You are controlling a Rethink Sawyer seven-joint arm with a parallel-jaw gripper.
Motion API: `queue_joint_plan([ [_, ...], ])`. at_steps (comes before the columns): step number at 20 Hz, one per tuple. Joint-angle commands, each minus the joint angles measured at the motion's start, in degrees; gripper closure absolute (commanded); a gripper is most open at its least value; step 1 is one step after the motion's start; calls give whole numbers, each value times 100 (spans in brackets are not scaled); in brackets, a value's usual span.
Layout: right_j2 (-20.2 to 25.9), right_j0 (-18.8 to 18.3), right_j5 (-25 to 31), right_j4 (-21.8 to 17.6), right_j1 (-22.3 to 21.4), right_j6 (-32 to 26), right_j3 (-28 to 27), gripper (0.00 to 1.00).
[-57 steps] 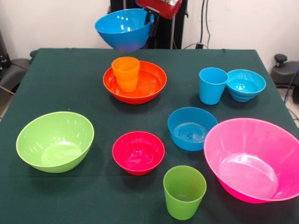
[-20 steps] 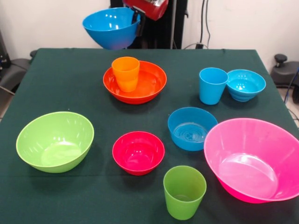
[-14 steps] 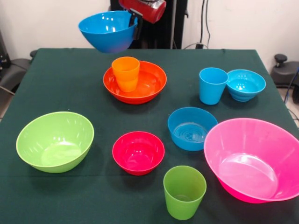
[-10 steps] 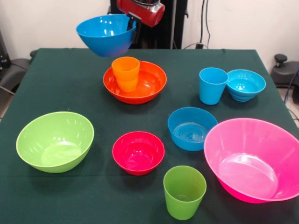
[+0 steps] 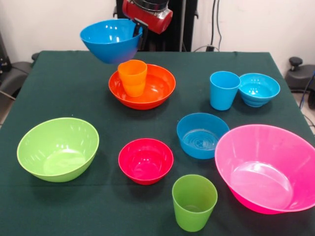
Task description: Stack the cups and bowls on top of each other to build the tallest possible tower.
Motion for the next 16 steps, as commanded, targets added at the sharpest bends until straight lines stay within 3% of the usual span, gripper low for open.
queue_joint_plan([
  [1,336,67,170,87,79,656,-239,100],
  [16,274,327,329,325,162,1041,-334,100],
])
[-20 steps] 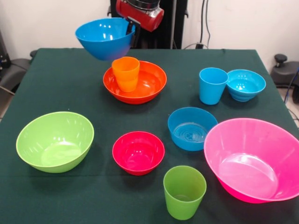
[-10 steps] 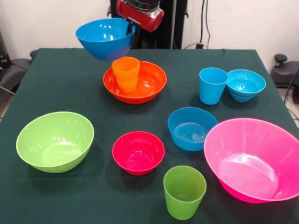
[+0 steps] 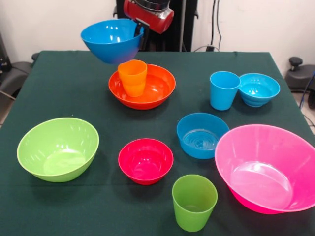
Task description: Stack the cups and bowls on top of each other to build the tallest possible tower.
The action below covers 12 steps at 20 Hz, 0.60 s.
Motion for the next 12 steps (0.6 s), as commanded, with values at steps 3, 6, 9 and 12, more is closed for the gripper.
queue_joint_plan([
  [3,262,324,393,377,200,1074,-400,100],
  [6,237,401,375,463,239,1129,-408,100],
  [9,192,454,369,530,282,1119,-441,100],
  [12,134,512,359,581,325,1121,-480,100],
])
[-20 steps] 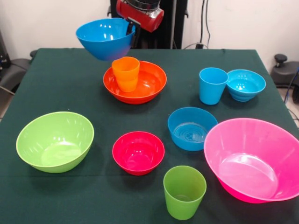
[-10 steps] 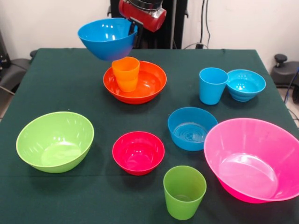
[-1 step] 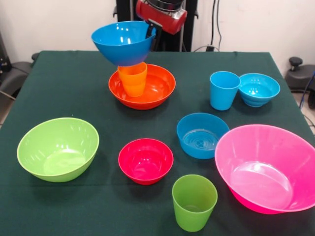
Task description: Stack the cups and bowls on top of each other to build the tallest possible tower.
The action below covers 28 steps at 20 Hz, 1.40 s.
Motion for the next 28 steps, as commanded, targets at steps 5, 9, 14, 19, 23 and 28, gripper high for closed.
queue_joint_plan([
  [5,113,254,251,377,406,1171,-422,100],
  [9,53,317,247,455,449,1169,-444,100],
  [14,-62,434,327,559,535,1238,-548,100],
  [19,-199,609,363,689,676,1341,-683,100],
  [23,-289,681,315,744,748,1338,-734,100],
  [28,-348,717,235,786,862,1346,-832,100],
])
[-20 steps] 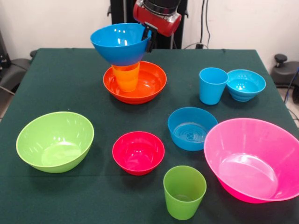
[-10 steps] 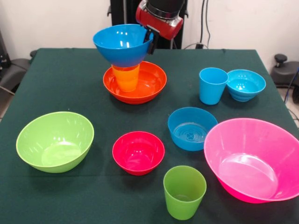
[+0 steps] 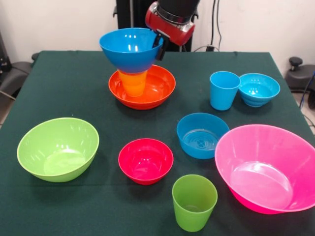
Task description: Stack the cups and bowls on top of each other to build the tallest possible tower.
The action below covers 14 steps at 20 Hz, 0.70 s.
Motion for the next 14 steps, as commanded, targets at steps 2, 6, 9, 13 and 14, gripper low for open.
queue_joint_plan([
  [2,148,117,206,254,269,1163,-493,100],
  [6,143,128,165,293,296,1166,-499,100],
  [9,148,120,134,313,302,1139,-492,100],
  [13,152,99,118,310,288,1101,-481,100],
  [14,151,94,114,306,284,1092,-480,100],
])
